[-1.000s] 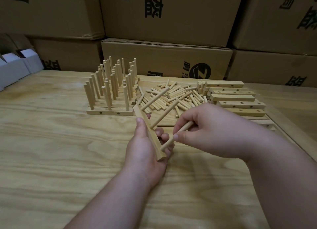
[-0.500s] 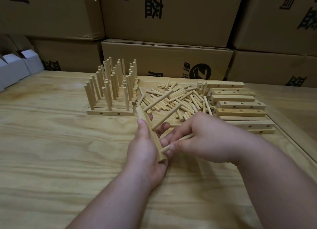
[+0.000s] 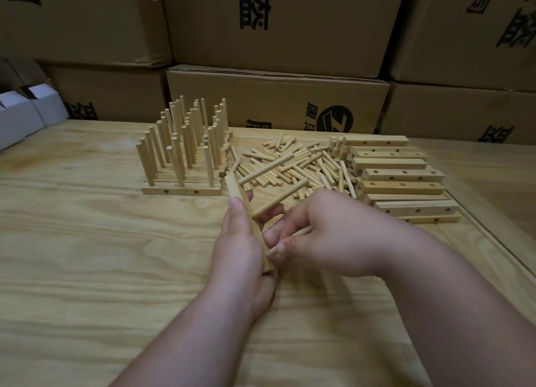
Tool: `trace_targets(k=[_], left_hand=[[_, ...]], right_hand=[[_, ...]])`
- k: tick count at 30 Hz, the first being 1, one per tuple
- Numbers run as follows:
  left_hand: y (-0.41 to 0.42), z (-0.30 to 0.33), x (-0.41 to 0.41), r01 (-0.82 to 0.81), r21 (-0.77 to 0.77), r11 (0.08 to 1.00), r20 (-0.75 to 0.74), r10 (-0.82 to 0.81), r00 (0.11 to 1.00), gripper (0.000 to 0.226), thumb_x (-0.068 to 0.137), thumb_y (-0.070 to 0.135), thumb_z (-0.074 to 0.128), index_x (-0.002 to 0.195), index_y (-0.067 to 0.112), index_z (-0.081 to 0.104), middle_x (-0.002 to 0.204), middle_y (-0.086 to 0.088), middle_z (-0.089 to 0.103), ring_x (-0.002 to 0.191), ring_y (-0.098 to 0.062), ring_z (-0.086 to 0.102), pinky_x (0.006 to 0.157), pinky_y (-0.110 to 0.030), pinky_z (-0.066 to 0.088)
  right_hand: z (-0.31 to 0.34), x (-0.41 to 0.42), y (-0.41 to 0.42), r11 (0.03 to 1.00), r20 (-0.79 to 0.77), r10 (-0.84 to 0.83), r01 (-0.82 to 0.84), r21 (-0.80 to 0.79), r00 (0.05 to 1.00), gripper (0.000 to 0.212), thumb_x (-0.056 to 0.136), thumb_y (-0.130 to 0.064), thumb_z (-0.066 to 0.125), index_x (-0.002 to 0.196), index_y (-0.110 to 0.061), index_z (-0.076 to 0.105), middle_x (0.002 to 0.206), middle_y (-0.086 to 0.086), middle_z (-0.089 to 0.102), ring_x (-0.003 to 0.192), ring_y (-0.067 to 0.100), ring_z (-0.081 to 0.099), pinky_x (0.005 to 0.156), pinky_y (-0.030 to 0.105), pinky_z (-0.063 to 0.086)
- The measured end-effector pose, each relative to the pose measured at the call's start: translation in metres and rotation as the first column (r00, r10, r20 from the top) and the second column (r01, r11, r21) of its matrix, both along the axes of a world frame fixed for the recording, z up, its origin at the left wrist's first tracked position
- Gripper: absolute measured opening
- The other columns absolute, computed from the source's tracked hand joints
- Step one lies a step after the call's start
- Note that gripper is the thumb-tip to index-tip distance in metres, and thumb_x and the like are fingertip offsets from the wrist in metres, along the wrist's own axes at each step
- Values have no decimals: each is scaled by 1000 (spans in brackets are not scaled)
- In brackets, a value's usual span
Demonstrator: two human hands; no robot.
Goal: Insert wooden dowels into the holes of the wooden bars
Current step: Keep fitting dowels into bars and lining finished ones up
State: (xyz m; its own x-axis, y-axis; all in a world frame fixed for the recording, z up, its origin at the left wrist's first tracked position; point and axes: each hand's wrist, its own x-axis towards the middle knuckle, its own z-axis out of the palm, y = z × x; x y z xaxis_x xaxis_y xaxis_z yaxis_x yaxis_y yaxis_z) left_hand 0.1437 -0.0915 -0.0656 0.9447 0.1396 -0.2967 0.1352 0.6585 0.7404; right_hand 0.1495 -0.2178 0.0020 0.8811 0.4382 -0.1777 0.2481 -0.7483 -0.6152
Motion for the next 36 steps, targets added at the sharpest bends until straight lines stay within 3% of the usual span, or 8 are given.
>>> trace_targets(k=[6, 9, 12, 15, 18, 23, 27, 36], left_hand=[[0, 0, 1, 23, -32, 999, 7, -22, 1000, 40, 103, 61, 27, 121, 41, 57, 98, 3, 80, 86, -21, 78, 45, -26, 53], [-1, 0, 2, 6, -21, 1000, 1, -6, 1000, 39, 103, 60, 30, 120, 39, 59, 95, 3, 80, 77, -19, 78, 41, -24, 49], [0, -1, 2, 5, -14, 1000, -4, -5, 1000, 40, 103, 61, 31, 118, 40, 60, 94, 3, 80, 72, -18, 77, 43, -23, 50], [1, -2, 2, 13, -19, 1000, 5, -13, 1000, 41, 103, 62, 29, 118, 41, 60, 95, 4, 80, 78, -19, 78, 46, -24, 53], [1, 0, 1, 20, -24, 1000, 11, -20, 1000, 40, 103, 61, 27, 119, 43, 59, 95, 4, 80, 83, -18, 78, 47, -25, 55], [-2, 3, -3, 12, -8, 1000, 27, -12, 1000, 31, 104, 55, 38, 118, 41, 62, 94, 4, 80, 80, -18, 78, 44, -24, 52], [-5, 3, -5, -21, 2, 1000, 79, 20, 997, 29, 104, 48, 44, 126, 35, 59, 92, 0, 80, 73, -20, 78, 40, -22, 48], [-1, 6, -5, -25, -106, 994, 35, 29, 999, 39, 103, 58, 34, 122, 38, 61, 95, 2, 80, 78, -19, 78, 41, -25, 51]], right_hand=[[-2, 3, -4, 998, -65, -1, 6, 66, 998, 6, 88, -28, 75, 89, -30, 81, 103, -19, 75, 104, 2, 66, 103, 36, 49], [-1, 0, 1, 1000, 37, 3, -3, -18, 999, 7, 87, -34, 74, 90, -32, 80, 91, -35, 69, 89, -7, 64, 86, 27, 53], [-2, 0, 3, 999, 97, 31, -27, -42, 995, 9, 88, -32, 72, 92, -30, 80, 76, -52, 55, 83, -16, 58, 68, 18, 47], [-5, 3, -2, 999, -9, -9, 10, 49, 1000, 8, 87, -30, 74, 91, -30, 80, 89, -27, 74, 90, -5, 67, 92, 30, 54], [-6, 4, -5, 991, -85, 18, -7, 130, 996, 11, 89, -22, 75, 81, -28, 80, 102, -22, 75, 103, -2, 66, 105, 35, 48], [-3, 1, -1, 1000, 2, -5, 5, 4, 1000, 8, 87, -32, 72, 84, -34, 79, 95, -18, 76, 95, 3, 68, 94, 36, 55], [3, -4, 4, 992, 106, 30, -16, -129, 994, 12, 90, -32, 68, 89, -33, 80, 81, -28, 72, 79, -1, 67, 80, 32, 59], [-1, 0, 0, 996, -40, 4, 0, 92, 999, 10, 89, -22, 73, 84, -25, 81, 99, -25, 74, 99, -3, 67, 101, 34, 51]])
